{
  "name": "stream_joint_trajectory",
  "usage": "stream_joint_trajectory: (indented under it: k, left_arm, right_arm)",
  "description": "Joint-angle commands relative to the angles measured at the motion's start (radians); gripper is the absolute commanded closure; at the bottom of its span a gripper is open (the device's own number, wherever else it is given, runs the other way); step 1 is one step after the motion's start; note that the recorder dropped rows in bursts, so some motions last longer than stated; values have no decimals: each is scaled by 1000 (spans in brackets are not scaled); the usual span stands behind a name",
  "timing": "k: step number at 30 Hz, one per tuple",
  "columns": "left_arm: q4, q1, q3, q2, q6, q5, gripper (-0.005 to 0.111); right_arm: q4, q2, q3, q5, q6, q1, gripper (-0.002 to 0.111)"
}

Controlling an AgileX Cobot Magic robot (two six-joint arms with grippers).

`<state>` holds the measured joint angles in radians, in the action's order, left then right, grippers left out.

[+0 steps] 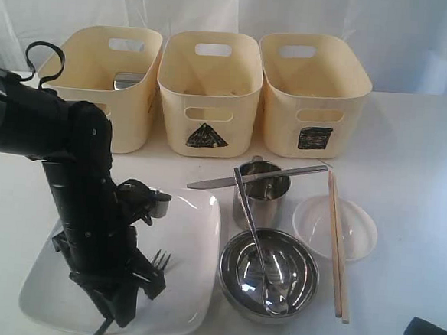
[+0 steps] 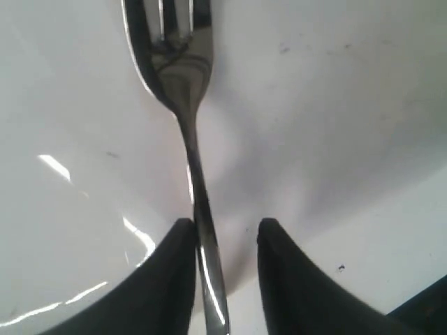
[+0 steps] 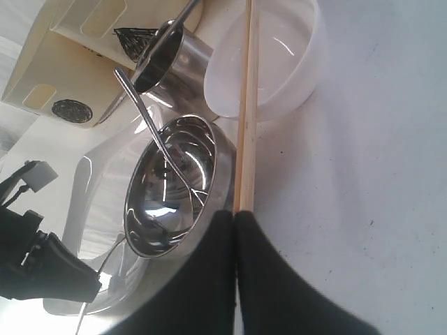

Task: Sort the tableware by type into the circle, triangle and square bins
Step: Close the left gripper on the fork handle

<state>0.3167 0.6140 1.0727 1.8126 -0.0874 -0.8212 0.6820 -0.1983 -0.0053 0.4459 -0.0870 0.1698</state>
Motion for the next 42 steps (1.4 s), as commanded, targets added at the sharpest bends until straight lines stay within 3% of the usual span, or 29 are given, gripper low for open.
stream_joint_trajectory:
  k: [1,8,35,42]
  left_arm:
    - [4,4,-5,-9,10,-26,81]
    - [4,4,-5,-9,6,-24,107]
    - [-107,4,103,-99,21,-32,107]
    - [-114,4,103,-84,21,36,107]
  right_arm:
    - [-5,7,5,-5,-1,4,108]
    - [-5,7,5,-5,-1,4,108]
    - [-5,7,5,-5,-1,4,108]
    - [-5,7,5,-5,-1,4,108]
